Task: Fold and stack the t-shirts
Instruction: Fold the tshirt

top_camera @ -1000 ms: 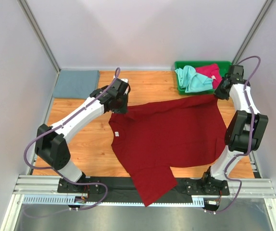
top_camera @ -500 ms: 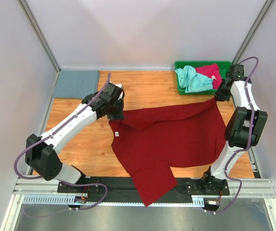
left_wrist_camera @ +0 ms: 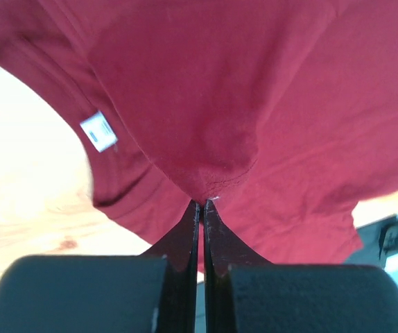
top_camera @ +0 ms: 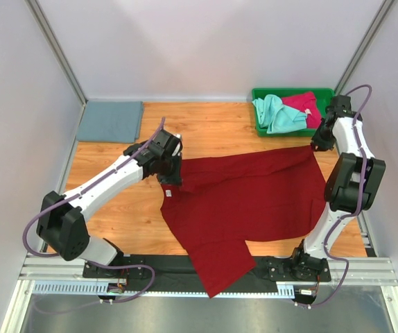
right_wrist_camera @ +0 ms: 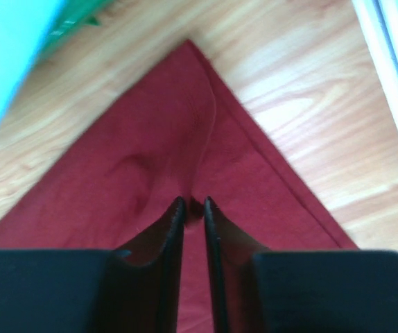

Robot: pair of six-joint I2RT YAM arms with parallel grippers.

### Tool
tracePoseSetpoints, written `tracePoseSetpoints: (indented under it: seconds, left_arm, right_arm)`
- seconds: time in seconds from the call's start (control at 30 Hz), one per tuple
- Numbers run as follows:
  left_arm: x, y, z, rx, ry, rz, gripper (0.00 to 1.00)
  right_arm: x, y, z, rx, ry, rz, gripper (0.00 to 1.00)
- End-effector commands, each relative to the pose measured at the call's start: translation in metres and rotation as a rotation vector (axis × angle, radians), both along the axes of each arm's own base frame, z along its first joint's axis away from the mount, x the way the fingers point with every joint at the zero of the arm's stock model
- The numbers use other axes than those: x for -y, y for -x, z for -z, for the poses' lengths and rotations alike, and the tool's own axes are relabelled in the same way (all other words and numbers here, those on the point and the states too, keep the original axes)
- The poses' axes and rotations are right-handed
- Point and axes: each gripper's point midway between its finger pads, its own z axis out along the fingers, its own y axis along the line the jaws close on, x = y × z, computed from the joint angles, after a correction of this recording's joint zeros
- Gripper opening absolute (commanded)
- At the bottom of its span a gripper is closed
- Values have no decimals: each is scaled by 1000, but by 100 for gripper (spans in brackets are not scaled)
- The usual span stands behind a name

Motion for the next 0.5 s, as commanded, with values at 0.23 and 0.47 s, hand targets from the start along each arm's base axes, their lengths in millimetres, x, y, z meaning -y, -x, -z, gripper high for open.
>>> tracePoseSetpoints:
  seconds: [0.23, 0.47]
  left_arm:
    - [-4, 56, -27, -25, 156, 91, 43]
    - [-20, -33, -21, 34, 95, -58, 42]
  right_arm:
    - [27, 27, -8, -117, 173, 69, 34]
    - [-111, 16, -5, 54, -234, -93, 41]
